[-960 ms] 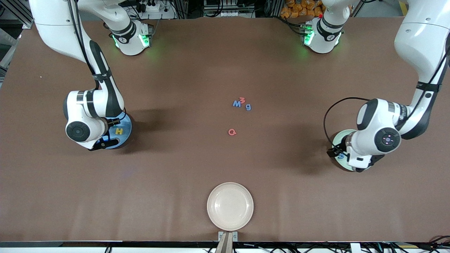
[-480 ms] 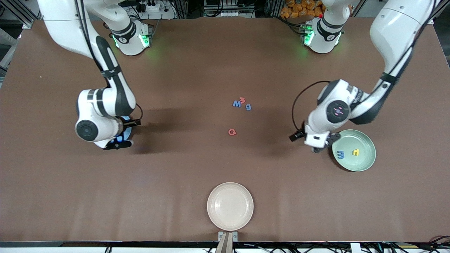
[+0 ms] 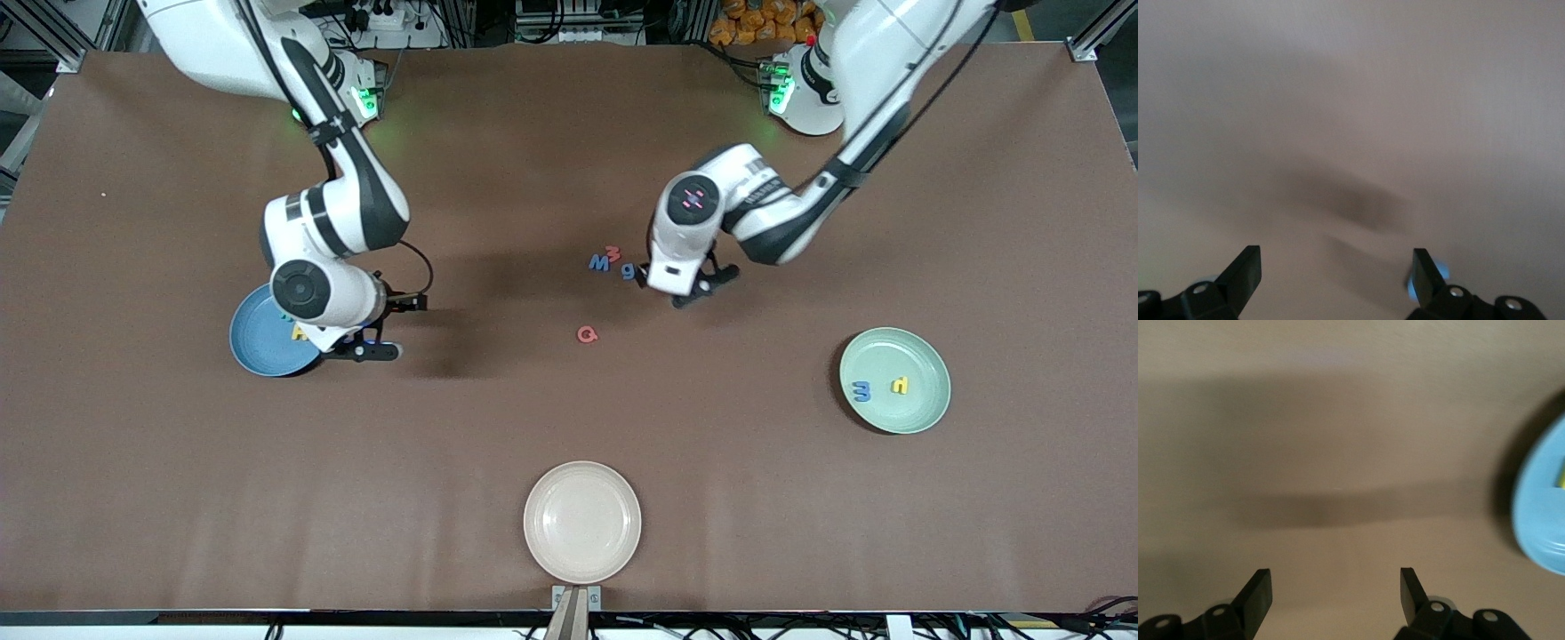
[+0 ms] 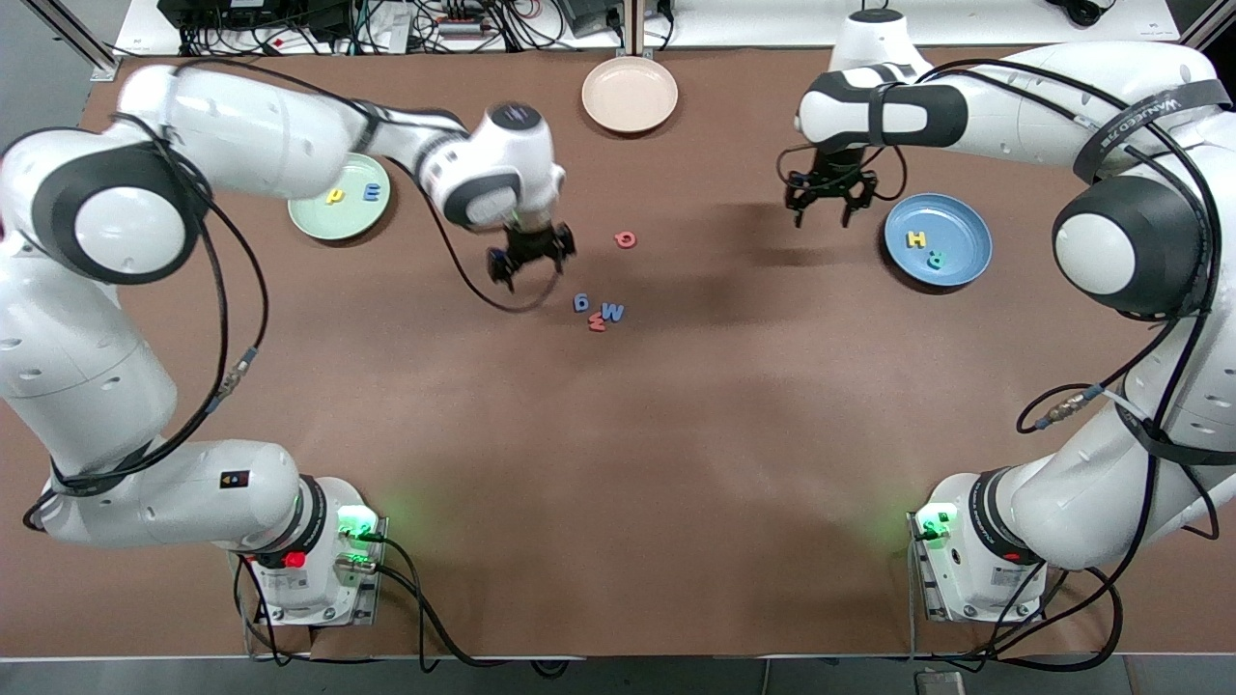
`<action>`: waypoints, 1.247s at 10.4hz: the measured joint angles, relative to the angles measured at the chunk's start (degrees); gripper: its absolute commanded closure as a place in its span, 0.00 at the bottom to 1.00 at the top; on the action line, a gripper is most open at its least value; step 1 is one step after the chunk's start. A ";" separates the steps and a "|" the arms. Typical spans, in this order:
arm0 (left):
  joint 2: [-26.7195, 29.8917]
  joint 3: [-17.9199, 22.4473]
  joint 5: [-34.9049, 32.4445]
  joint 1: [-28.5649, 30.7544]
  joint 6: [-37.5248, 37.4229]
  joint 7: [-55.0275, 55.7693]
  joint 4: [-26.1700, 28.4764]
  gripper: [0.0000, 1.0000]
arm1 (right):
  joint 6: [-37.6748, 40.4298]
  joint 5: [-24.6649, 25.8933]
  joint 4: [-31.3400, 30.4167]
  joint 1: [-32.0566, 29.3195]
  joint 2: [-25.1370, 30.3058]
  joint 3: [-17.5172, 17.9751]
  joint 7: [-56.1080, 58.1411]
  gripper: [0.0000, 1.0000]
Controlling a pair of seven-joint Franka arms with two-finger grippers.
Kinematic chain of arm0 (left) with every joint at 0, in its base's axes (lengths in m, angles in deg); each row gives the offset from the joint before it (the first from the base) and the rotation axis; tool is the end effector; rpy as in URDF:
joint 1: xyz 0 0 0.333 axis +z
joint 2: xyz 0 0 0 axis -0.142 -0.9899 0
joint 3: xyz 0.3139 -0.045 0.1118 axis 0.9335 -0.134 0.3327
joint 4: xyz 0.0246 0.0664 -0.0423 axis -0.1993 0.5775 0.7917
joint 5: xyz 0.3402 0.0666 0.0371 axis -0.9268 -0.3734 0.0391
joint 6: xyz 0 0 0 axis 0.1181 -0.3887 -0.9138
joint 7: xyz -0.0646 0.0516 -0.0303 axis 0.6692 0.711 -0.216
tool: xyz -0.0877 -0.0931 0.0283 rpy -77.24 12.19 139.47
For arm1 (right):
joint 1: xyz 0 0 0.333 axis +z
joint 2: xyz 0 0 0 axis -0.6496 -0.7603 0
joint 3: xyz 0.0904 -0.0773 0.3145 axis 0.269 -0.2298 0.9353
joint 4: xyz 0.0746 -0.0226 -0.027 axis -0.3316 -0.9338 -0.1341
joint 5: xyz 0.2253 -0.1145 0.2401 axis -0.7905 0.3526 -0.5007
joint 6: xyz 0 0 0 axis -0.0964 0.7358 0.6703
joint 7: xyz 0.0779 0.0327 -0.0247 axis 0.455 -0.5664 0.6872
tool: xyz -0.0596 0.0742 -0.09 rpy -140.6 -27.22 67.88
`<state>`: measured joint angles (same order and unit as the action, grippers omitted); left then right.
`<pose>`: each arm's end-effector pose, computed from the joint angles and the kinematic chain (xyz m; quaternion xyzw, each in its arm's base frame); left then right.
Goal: Sort uppercase to blue plate, lowercase to green plate
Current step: 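Reach the blue 6 with the left gripper while the right gripper reaches the Q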
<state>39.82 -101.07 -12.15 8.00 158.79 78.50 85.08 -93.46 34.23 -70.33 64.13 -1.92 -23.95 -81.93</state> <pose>0.3950 -0.3546 0.2353 -0.9722 -0.2196 0.0601 0.0547 0.5169 0.2193 0.2907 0.9906 -0.0238 -0.1343 0.0005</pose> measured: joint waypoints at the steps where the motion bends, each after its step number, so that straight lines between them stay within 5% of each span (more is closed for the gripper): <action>1: -0.09 0.03 -2.11 -2.18 2.31 2.94 2.19 0.00 | -2.90 0.00 -0.09 0.31 -0.03 1.11 -1.70 0.14; 5: -0.35 0.28 -9.44 -4.29 8.29 5.84 5.15 0.00 | -17.46 0.19 -0.43 2.14 -1.23 7.49 -12.36 0.14; 9: -2.87 0.34 -14.93 -5.22 10.57 5.01 3.89 0.00 | -23.47 2.17 2.98 7.99 -6.68 8.58 -22.30 0.15; 13: -4.19 1.18 -15.66 -4.70 10.57 -5.70 2.68 0.00 | -23.29 15.32 11.21 11.75 -13.22 8.72 -36.66 0.16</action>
<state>35.63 -99.89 -27.81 3.30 169.37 72.80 87.76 -116.75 49.55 -59.12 75.88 -15.14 -15.23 -118.59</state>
